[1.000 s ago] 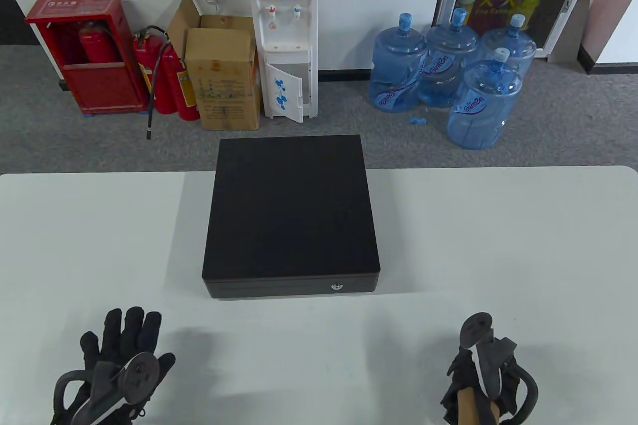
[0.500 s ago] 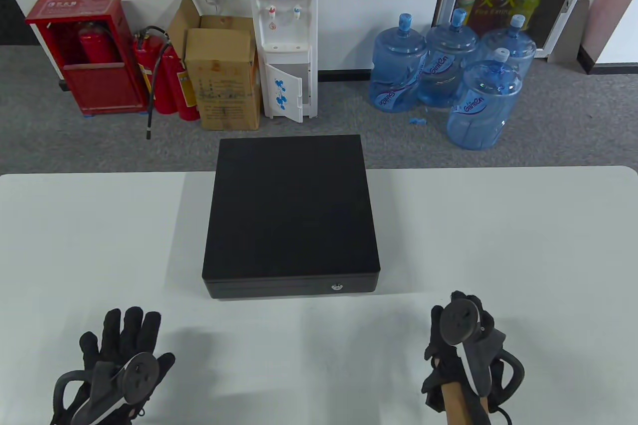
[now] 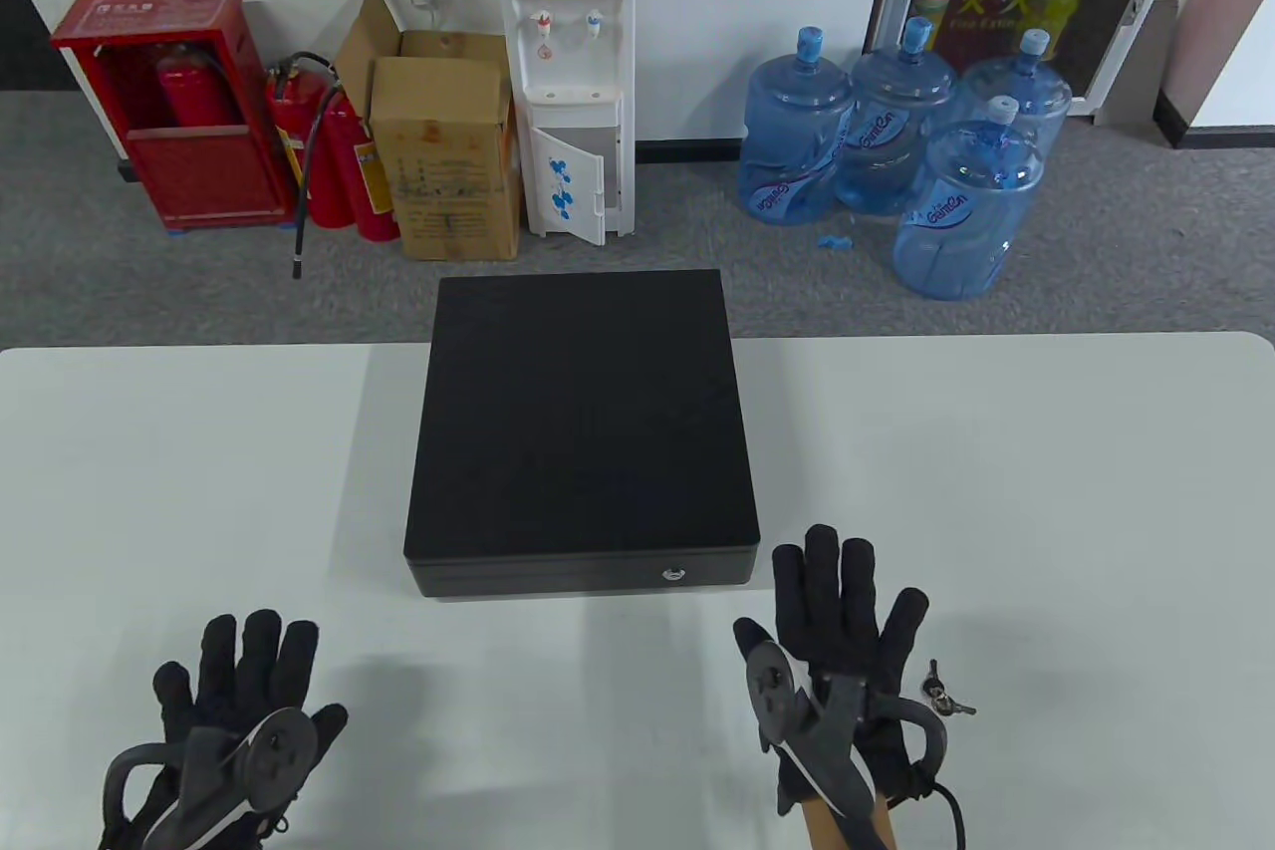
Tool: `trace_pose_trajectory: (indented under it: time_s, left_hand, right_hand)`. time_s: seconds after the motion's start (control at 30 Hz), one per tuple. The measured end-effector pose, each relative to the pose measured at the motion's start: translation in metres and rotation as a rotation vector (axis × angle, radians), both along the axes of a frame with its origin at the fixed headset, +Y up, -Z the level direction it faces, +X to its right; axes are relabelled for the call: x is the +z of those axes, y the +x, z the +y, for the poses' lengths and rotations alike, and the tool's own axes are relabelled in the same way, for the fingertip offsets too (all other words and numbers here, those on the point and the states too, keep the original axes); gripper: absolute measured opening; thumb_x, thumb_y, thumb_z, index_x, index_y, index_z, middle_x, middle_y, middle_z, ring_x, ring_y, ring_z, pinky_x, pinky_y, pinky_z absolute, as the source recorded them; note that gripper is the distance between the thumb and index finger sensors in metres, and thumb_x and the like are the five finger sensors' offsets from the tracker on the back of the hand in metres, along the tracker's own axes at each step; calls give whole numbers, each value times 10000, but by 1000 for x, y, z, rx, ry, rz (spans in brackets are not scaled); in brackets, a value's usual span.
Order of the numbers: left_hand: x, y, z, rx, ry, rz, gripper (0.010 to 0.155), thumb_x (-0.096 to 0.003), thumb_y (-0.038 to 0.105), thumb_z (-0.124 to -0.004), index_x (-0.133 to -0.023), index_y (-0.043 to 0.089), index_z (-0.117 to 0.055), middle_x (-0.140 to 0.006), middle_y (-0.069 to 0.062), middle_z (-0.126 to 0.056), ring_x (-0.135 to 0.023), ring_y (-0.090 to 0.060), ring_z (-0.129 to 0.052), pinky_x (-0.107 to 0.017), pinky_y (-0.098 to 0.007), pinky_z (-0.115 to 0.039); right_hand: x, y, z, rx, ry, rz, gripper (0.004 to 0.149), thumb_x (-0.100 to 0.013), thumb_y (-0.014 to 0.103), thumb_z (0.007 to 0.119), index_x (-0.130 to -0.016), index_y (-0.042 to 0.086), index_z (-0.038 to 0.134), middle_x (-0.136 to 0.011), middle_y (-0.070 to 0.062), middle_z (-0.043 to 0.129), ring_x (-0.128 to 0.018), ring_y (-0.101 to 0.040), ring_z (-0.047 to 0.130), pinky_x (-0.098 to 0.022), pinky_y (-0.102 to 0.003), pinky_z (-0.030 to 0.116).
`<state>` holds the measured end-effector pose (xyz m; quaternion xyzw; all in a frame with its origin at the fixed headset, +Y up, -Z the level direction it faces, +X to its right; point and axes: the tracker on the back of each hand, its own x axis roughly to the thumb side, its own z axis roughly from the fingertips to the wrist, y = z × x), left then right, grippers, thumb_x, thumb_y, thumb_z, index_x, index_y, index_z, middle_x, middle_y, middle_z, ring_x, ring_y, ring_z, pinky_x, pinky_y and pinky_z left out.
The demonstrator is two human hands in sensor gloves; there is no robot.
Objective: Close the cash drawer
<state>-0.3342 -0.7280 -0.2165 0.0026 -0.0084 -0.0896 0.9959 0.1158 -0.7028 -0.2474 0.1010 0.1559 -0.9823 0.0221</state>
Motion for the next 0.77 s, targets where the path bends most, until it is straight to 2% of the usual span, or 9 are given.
trace_pose_trajectory:
  time_s: [0.13,0.2,0.23,0.37,0.77]
  left_hand:
    - [0,-1,-2,-11,-5,7,818,-502,695,-446,-1188,309,-226,-1302,-117,-308,-1194,-460,-263,-756,-747,-328]
    - [-1,-1,-3,-14,-11,9,820,-502,695,-447,-1190,306,-226,-1302,-115,-309,-1194,-459,-266,-757,-746,-328]
    - [-1,0,-3,-14,-13,10,818,-503,695,-446,-1189,309,-225,-1302,-113,-310,-1194,-459,-266,-757,-746,-328]
    - [-1,-1,-3,-11,-12,14,819,-503,694,-447,-1190,307,-225,-1302,-113,-308,-1194,-458,-266,-757,-746,-328]
    - [0,-2,-3,-2,-23,25,815,-502,694,-447,-1186,311,-226,-1301,-112,-313,-1194,-459,-267,-758,-745,-330]
  right_hand:
    - [-1,-3,-28,21,-20,22,774,-358,727,459,-1079,474,334,-1203,163,212,-1140,-146,220,-763,-591,245]
    - [-4,-1,-37,48,-130,10,776,-352,734,444,-1074,493,295,-1193,178,166,-1135,-132,178,-758,-589,211]
    - [-4,1,-40,55,-128,2,776,-351,736,438,-1073,496,283,-1192,180,157,-1135,-130,175,-758,-589,209]
    - [-3,7,-41,-8,-128,-5,778,-355,729,453,-1076,482,296,-1193,170,167,-1133,-137,178,-753,-592,208]
    - [-2,8,-41,14,-118,-13,770,-358,721,460,-1075,484,308,-1195,163,185,-1133,-136,195,-753,-594,214]
